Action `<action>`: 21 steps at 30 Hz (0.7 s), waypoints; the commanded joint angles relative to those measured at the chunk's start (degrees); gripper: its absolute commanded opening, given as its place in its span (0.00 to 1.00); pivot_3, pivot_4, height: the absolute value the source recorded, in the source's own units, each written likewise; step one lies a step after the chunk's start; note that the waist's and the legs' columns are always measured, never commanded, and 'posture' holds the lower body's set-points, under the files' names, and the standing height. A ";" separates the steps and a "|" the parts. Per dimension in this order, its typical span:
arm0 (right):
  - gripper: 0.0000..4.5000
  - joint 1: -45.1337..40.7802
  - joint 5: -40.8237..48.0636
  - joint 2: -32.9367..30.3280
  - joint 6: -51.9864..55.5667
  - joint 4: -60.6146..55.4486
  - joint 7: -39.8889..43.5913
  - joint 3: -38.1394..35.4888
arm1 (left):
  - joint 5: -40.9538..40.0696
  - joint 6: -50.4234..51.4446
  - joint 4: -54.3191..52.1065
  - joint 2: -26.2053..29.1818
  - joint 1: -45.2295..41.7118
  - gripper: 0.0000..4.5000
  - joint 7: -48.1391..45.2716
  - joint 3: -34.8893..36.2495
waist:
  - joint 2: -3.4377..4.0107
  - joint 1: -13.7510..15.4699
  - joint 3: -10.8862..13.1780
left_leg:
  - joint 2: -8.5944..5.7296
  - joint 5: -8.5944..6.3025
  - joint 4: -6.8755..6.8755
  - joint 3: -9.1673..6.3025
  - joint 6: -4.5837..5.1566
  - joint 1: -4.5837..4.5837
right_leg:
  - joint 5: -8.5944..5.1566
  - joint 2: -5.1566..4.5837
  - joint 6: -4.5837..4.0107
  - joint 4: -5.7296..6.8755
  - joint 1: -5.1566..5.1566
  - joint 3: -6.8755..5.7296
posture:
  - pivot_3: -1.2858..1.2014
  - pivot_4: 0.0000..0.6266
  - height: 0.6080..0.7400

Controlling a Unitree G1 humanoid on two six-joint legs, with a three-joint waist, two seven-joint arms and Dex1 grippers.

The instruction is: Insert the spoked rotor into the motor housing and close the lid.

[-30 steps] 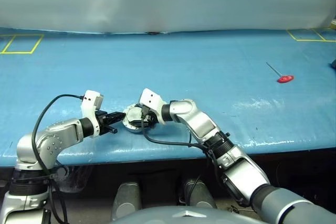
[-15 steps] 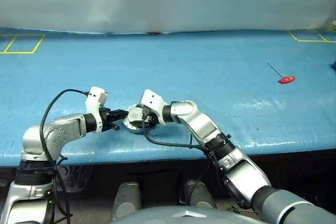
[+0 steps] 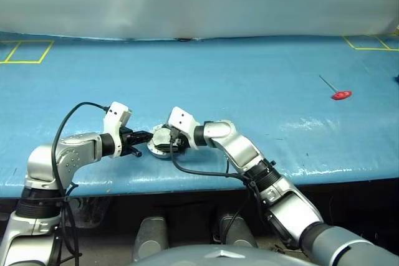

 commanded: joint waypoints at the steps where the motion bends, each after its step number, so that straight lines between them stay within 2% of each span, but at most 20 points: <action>1: 1.00 2.38 -1.34 -1.72 3.28 0.55 -0.93 0.23 | 1.62 1.15 0.61 -0.11 1.40 0.00 -1.14 -3.72 | -0.01 0.22 -0.04 | -0.01 0.00 -0.04 0.00 0.00 0.00 | 0.00 -0.01 0.00 -0.05 0.01 0.00 | 0.52 0.24 1.00; 7: 1.00 4.60 -1.40 -3.38 5.95 -3.99 -2.42 -0.70 | 3.24 0.52 1.04 -0.07 1.32 0.00 -2.54 -4.50 | 0.09 0.41 -0.23 | -0.09 0.01 -0.55 0.03 0.01 0.03 | 0.07 -0.01 0.12 -0.67 0.14 -0.02 | 0.52 0.24 1.00; 21: 1.00 13.34 2.73 -11.19 15.77 -22.62 -2.61 -2.40 | 5.00 0.27 0.93 -0.63 1.19 0.00 -3.76 -5.21 | 0.05 0.57 -0.28 | -0.37 0.00 -0.71 -0.07 0.01 0.13 | -0.06 -0.17 0.34 -0.76 0.25 0.09 | 0.52 0.24 1.00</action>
